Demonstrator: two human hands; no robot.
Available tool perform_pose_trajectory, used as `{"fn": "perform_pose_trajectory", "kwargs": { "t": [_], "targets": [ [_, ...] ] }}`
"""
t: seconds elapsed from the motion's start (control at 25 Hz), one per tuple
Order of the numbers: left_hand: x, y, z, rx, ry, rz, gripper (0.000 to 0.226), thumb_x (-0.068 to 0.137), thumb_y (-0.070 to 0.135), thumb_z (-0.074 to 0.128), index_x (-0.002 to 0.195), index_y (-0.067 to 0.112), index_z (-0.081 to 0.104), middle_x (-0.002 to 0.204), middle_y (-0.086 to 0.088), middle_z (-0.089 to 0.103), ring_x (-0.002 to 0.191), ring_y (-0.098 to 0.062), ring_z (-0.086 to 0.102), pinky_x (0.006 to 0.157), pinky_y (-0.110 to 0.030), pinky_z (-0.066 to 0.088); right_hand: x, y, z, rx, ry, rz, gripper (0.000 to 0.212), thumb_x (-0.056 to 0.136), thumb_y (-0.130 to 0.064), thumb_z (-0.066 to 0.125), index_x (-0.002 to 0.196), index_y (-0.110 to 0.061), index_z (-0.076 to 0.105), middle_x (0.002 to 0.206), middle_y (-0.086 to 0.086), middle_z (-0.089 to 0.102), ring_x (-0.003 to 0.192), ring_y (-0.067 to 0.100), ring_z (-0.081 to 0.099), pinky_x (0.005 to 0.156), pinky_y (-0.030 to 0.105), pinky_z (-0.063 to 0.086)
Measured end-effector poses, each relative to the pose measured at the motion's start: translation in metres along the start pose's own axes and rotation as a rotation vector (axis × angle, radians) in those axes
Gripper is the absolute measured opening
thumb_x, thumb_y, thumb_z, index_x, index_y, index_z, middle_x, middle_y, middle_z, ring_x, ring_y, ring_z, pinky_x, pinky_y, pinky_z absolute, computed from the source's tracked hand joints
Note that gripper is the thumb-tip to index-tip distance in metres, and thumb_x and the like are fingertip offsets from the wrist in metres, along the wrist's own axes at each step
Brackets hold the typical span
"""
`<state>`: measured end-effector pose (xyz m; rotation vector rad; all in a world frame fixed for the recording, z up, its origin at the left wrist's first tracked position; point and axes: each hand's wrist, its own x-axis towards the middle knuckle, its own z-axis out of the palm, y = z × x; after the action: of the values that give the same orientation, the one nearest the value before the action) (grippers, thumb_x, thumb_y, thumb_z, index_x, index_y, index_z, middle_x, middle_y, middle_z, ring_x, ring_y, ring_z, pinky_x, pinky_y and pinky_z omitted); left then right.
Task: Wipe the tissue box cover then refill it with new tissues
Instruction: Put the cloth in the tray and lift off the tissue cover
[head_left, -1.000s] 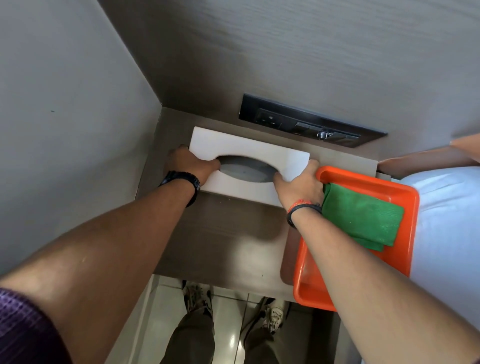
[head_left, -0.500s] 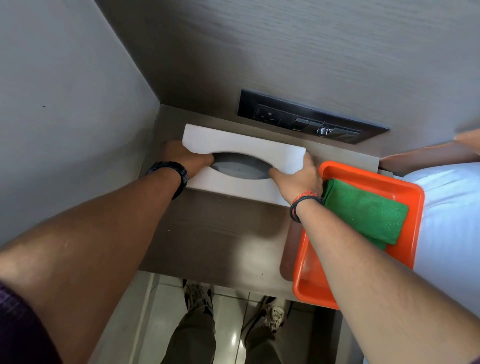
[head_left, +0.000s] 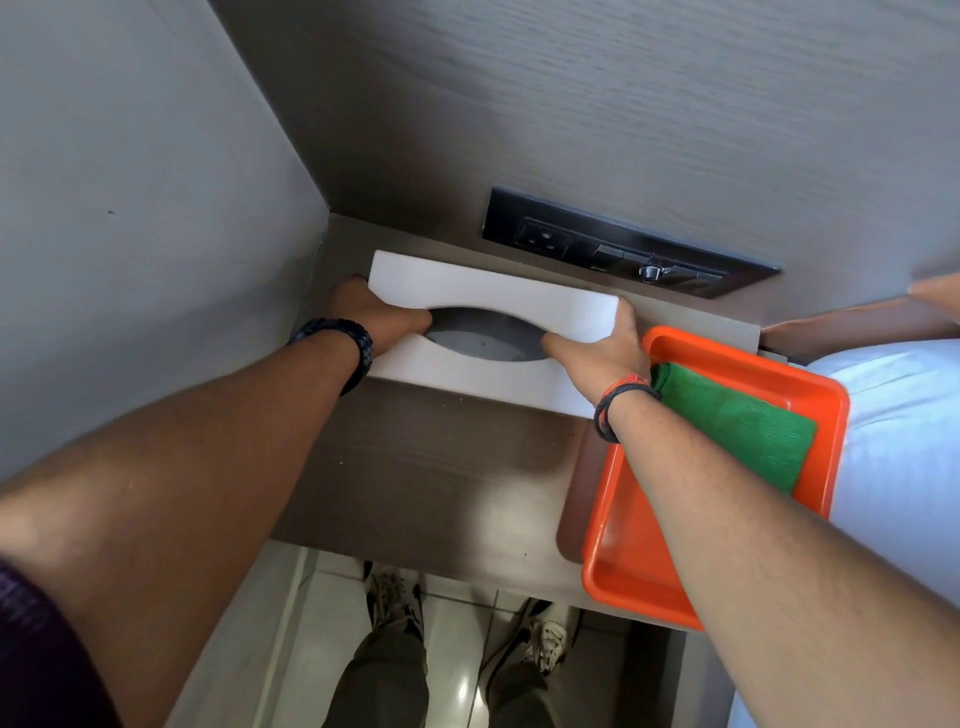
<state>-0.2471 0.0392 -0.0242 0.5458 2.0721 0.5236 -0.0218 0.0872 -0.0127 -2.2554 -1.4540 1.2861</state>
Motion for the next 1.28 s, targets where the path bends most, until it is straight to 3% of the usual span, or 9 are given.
{"fn": "perform_pose_trajectory", "kwargs": {
  "t": [0.28, 0.6, 0.8, 0.96, 1.12, 1.28],
  "targets": [
    [-0.019, 0.007, -0.002, 0.066, 0.055, 0.093, 0.028, 0.071, 0.022, 0.075, 0.090, 0.021, 0.054, 0.088, 0.004, 0.056, 0.085, -0.018, 0.055, 0.073, -0.026, 0.045, -0.013, 0.000, -0.002, -0.004, 0.042, 0.014, 0.067, 0.062, -0.044, 0.070, 0.122, -0.034, 0.041, 0.096, -0.004, 0.055, 0.089, 0.025, 0.057, 0.069, 0.029, 0.044],
    [-0.065, -0.005, -0.024, 0.155, 0.162, 0.151, 0.042, 0.061, 0.037, 0.073, 0.098, 0.023, 0.060, 0.104, -0.006, 0.060, 0.100, -0.027, 0.056, 0.083, -0.035, 0.052, -0.062, 0.004, -0.013, -0.151, 0.071, -0.023, 0.081, 0.056, -0.057, 0.062, 0.126, -0.031, 0.031, 0.111, 0.008, 0.058, 0.096, 0.033, 0.057, 0.075, 0.038, 0.050],
    [-0.094, -0.053, -0.024, 0.283, 0.142, 0.002, 0.057, 0.062, 0.035, 0.074, 0.113, 0.015, 0.058, 0.115, -0.011, 0.053, 0.096, -0.029, 0.058, 0.082, -0.031, 0.050, -0.105, 0.035, 0.001, -0.258, -0.035, 0.037, 0.077, 0.064, -0.051, 0.068, 0.125, -0.023, 0.032, 0.114, 0.017, 0.062, 0.100, 0.037, 0.061, 0.077, 0.036, 0.049],
    [-0.091, -0.088, -0.023, 0.365, 0.099, -0.090, 0.058, 0.063, 0.035, 0.075, 0.114, 0.014, 0.058, 0.113, -0.013, 0.056, 0.093, -0.029, 0.060, 0.080, -0.035, 0.053, -0.119, 0.058, 0.021, -0.289, -0.078, 0.069, 0.079, 0.062, -0.051, 0.071, 0.125, -0.020, 0.034, 0.115, 0.015, 0.062, 0.102, 0.036, 0.062, 0.077, 0.035, 0.050],
    [-0.083, -0.111, -0.017, 0.402, 0.067, -0.110, 0.053, 0.064, 0.032, 0.075, 0.111, 0.011, 0.060, 0.112, -0.014, 0.060, 0.096, -0.029, 0.060, 0.080, -0.032, 0.052, -0.119, 0.067, 0.036, -0.275, -0.087, 0.073, 0.075, 0.064, -0.044, 0.075, 0.122, -0.017, 0.037, 0.116, 0.013, 0.061, 0.103, 0.034, 0.062, 0.077, 0.033, 0.048],
    [-0.074, -0.116, -0.010, 0.386, 0.062, -0.091, 0.057, 0.061, 0.032, 0.077, 0.110, 0.009, 0.061, 0.112, -0.014, 0.062, 0.101, -0.031, 0.059, 0.085, -0.039, 0.052, -0.107, 0.073, 0.043, -0.274, -0.073, 0.071, 0.072, 0.062, -0.042, 0.076, 0.120, -0.016, 0.041, 0.117, 0.011, 0.062, 0.102, 0.033, 0.062, 0.080, 0.035, 0.052]
  ]
}}
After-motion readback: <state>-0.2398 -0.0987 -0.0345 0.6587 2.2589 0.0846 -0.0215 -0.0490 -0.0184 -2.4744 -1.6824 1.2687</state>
